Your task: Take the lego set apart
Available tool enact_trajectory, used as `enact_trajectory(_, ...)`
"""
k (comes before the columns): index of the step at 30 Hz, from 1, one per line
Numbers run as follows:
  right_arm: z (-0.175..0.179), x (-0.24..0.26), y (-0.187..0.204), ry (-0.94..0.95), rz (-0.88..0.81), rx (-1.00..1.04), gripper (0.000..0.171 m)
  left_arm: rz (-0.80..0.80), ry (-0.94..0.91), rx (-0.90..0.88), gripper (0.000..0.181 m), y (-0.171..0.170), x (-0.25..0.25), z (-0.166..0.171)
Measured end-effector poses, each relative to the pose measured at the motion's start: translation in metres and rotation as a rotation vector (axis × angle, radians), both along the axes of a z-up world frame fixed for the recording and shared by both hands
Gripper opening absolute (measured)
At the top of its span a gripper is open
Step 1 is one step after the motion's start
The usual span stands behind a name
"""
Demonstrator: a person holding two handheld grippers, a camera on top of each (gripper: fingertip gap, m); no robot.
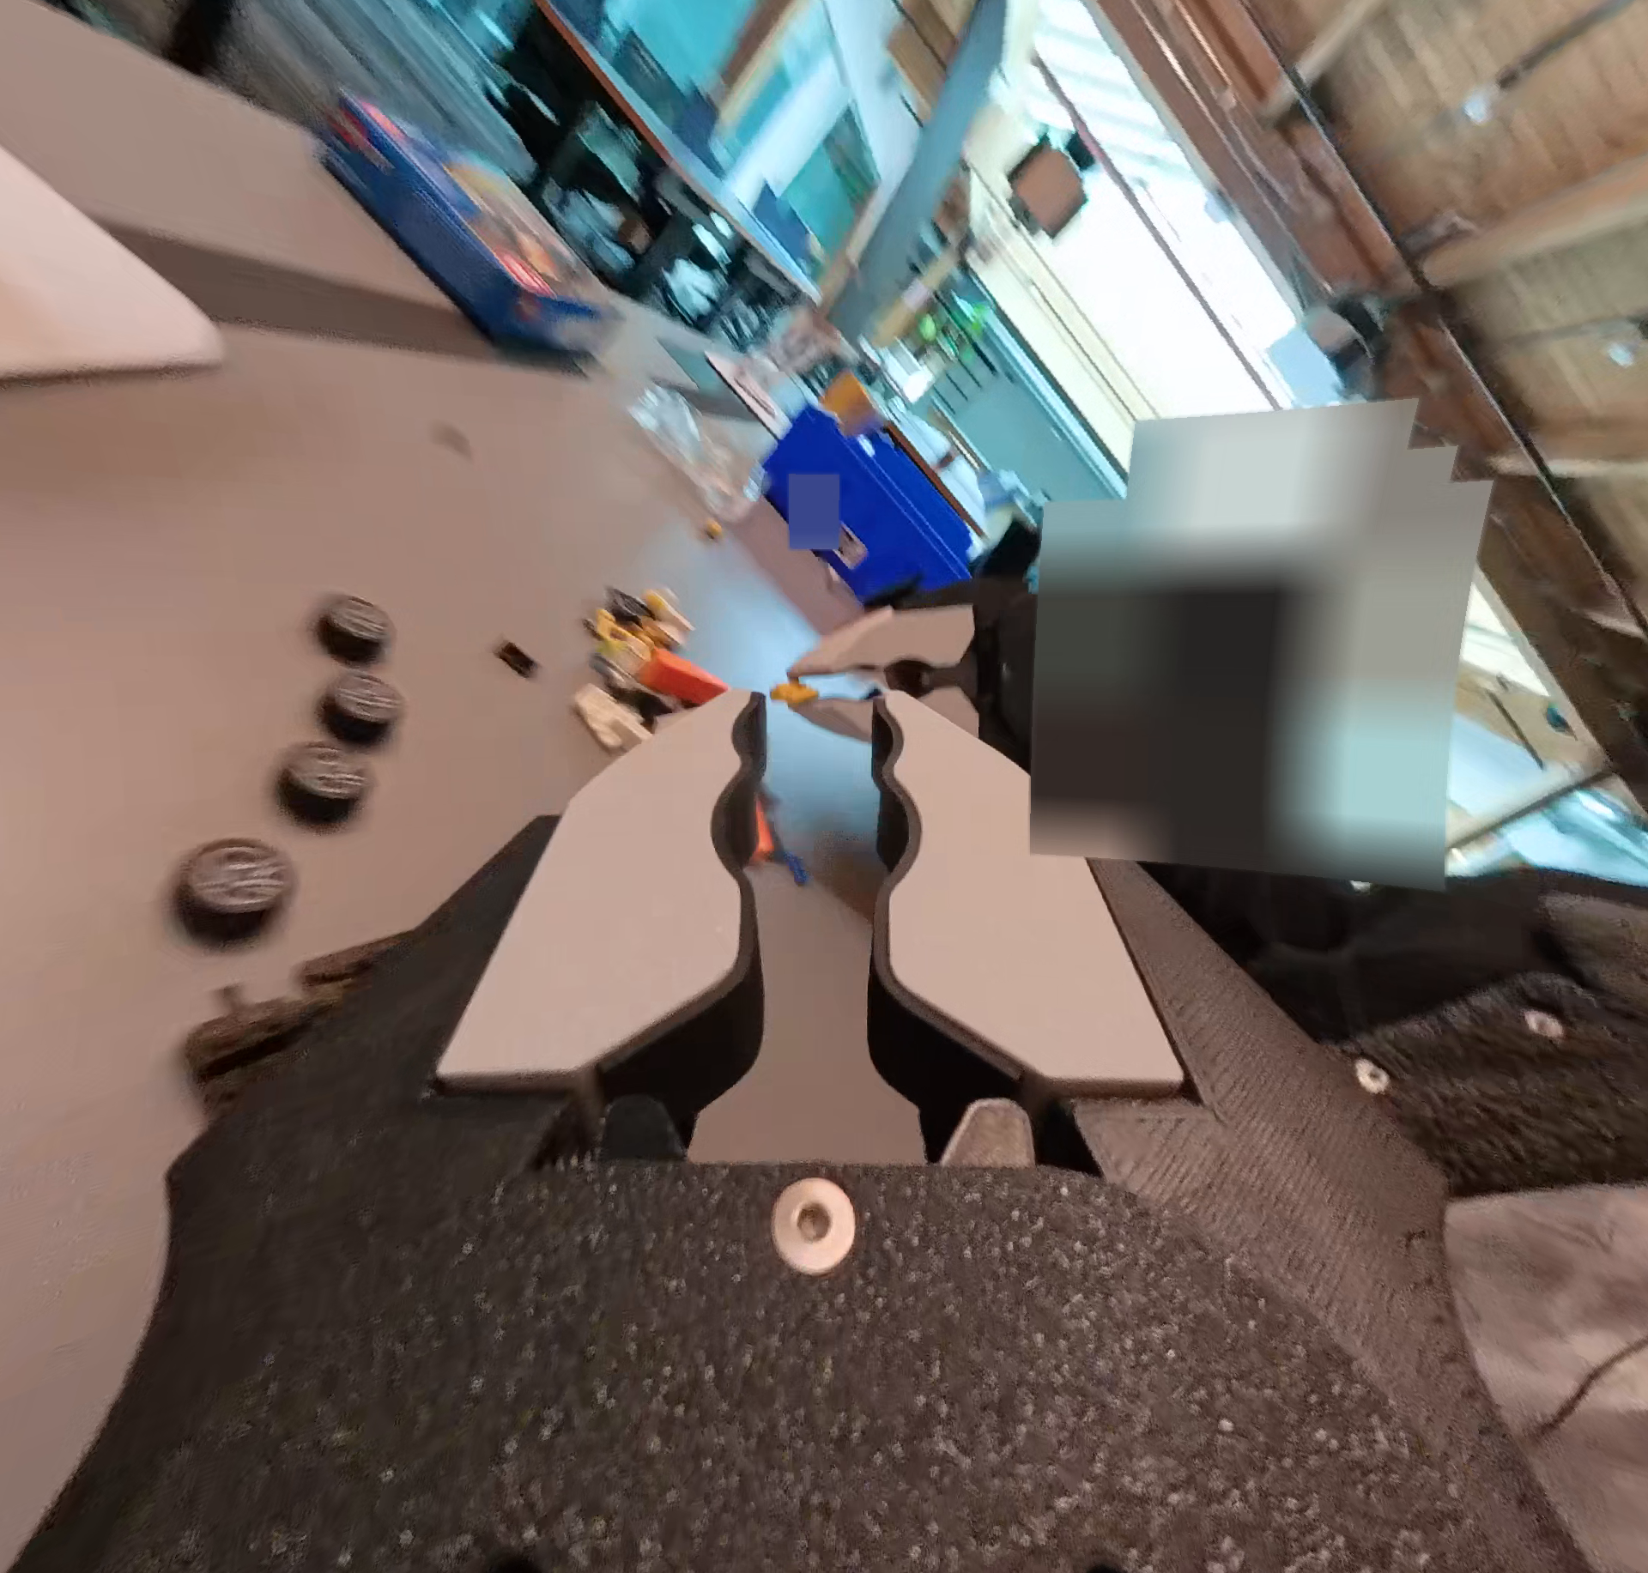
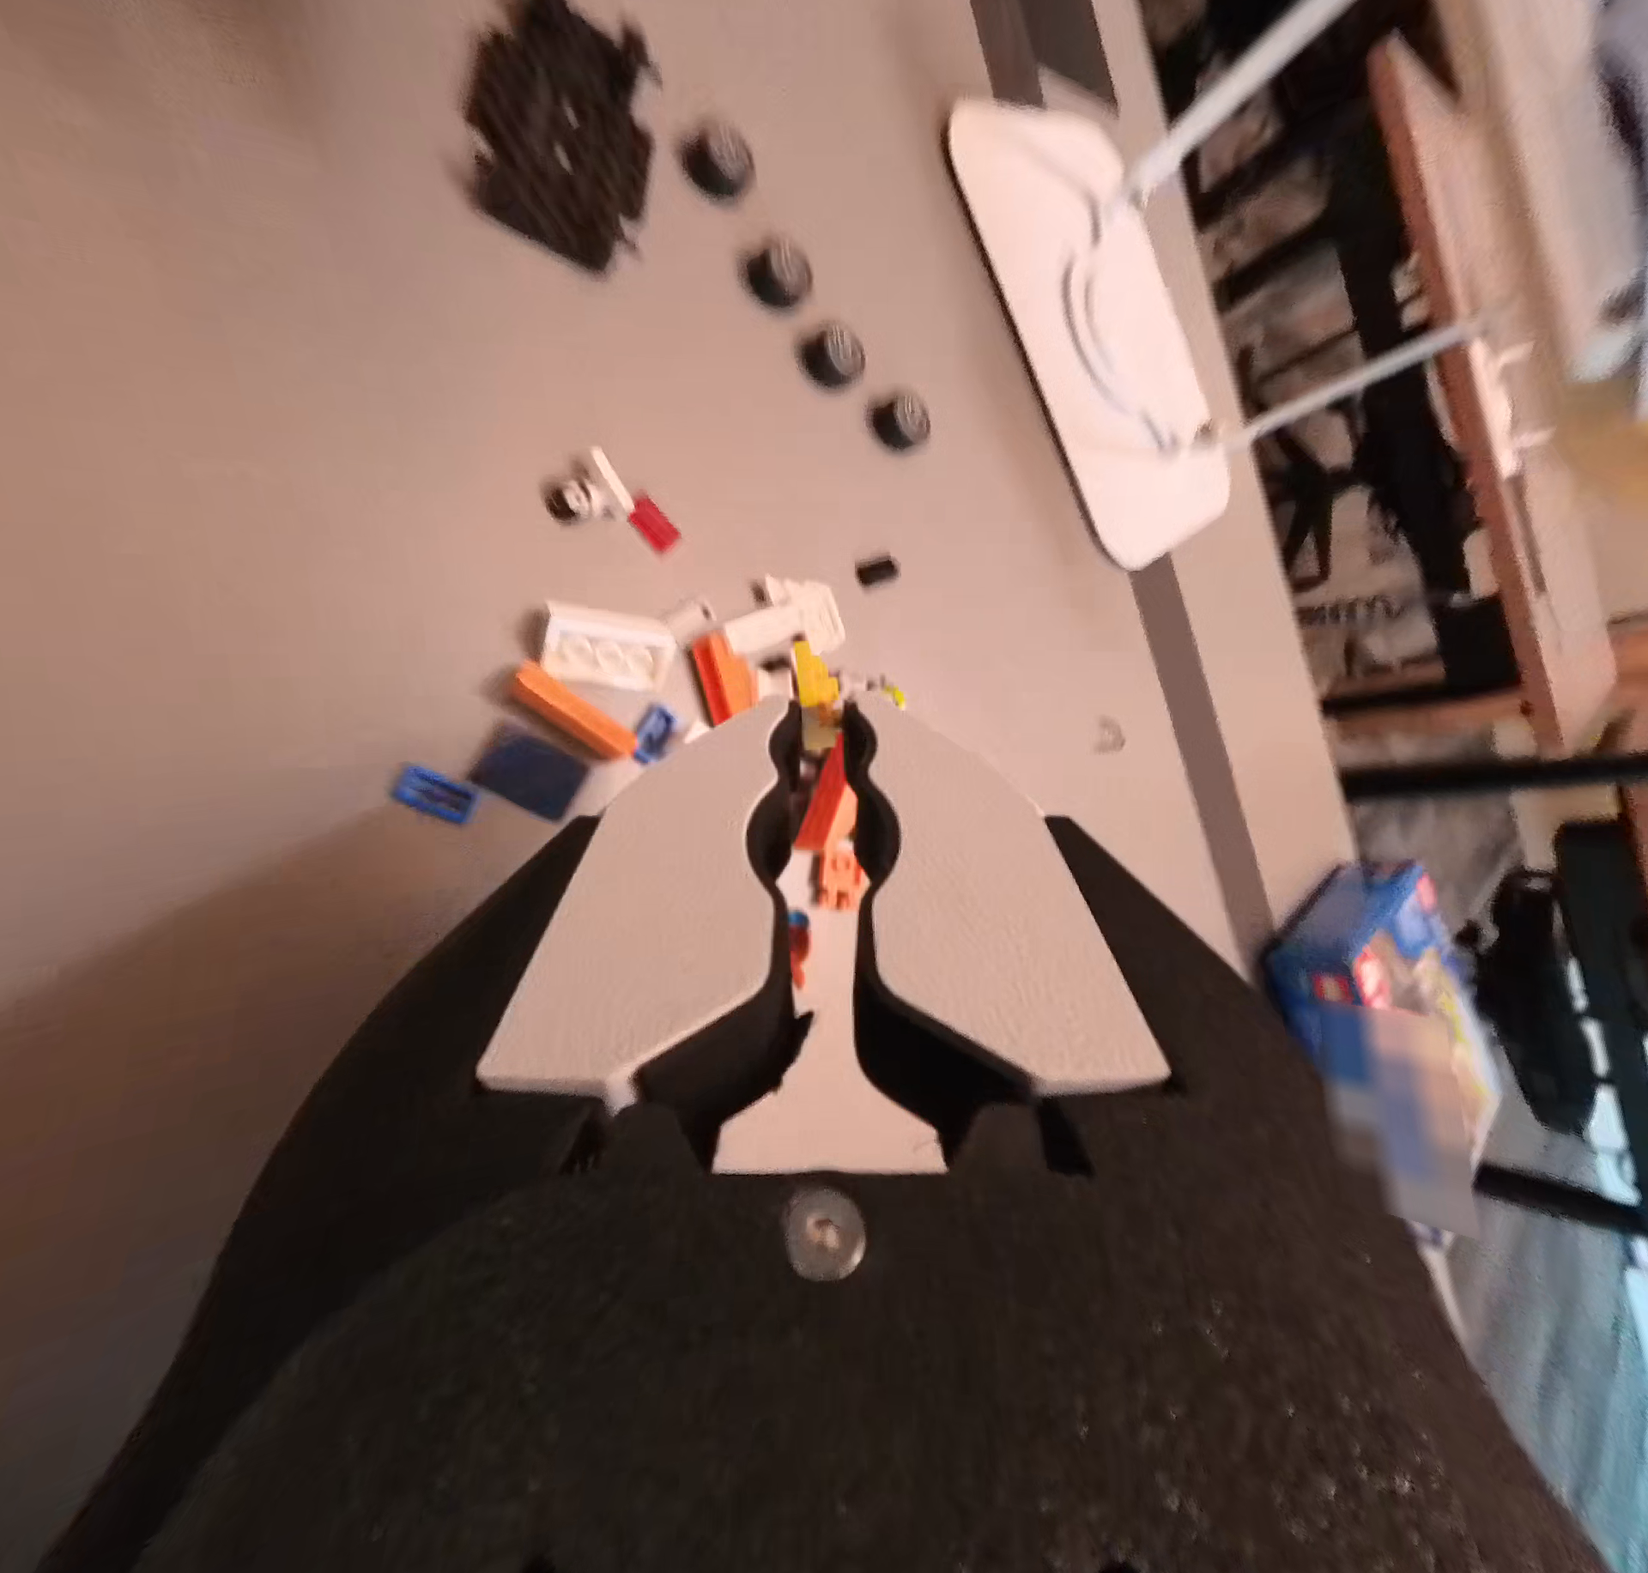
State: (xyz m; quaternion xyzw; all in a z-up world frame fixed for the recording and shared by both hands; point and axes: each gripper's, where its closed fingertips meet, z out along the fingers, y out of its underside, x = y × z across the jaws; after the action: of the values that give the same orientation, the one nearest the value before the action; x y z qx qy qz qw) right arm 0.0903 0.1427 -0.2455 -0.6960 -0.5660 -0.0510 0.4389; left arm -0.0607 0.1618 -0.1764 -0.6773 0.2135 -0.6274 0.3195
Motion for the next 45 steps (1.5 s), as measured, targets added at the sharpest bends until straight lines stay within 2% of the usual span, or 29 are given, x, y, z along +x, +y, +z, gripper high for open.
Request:
enact_trajectory(3,-0.021,0.015,0.011,0.011,-0.076,-0.071,0.021,0.085,-0.067,-0.037,0.021,0.019,-0.026,0.009)
enact_trajectory(7,-0.018,0.005,0.017,0.102,-0.095,-0.106,0.038,0.14,-0.068,-0.073,0.02,0.032,-0.038,0.002)
enact_trajectory(13,-0.001,-0.071,0.006,0.231,0.039,-0.219,0.038,0.186,-0.059,-0.077,0.019,0.04,-0.042,-0.004)
enact_trajectory(18,-0.016,-0.134,0.005,0.244,0.034,-0.427,0.045,0.309,-0.046,-0.065,0.017,0.058,-0.058,-0.014)
enact_trajectory(21,-0.035,-0.15,0.013,0.192,-0.018,-0.525,0.055,0.361,-0.037,-0.078,0.016,0.067,-0.066,-0.023)
enact_trajectory(24,-0.053,-0.157,0.012,0.161,-0.042,-0.635,0.054,0.38,-0.06,-0.074,0.016,0.07,-0.071,-0.019)
enact_trajectory(26,-0.057,-0.158,0.013,0.149,-0.05,-0.625,0.044,0.386,-0.058,-0.058,0.016,0.07,-0.071,-0.017)
enact_trajectory(30,-0.048,-0.159,0.006,0.159,0.009,-0.557,0.044,0.395,-0.056,-0.049,0.015,0.071,-0.073,-0.016)
enact_trajectory(34,-0.025,-0.154,-0.007,0.205,0.075,-0.464,0.043,0.42,-0.06,-0.044,0.015,0.073,-0.076,-0.016)
enact_trajectory(38,0.008,-0.124,-0.012,0.312,0.03,-0.373,0.039,0.416,-0.063,-0.054,0.015,0.073,-0.075,-0.018)
enact_trajectory(41,0.035,-0.074,-0.003,0.415,-0.093,-0.284,0.039,0.407,-0.064,-0.056,0.015,0.071,-0.072,-0.018)
enact_trajectory(45,0.064,0.023,0.014,0.559,-0.366,-0.137,0.039,0.391,-0.075,-0.072,0.015,0.069,-0.068,-0.02)
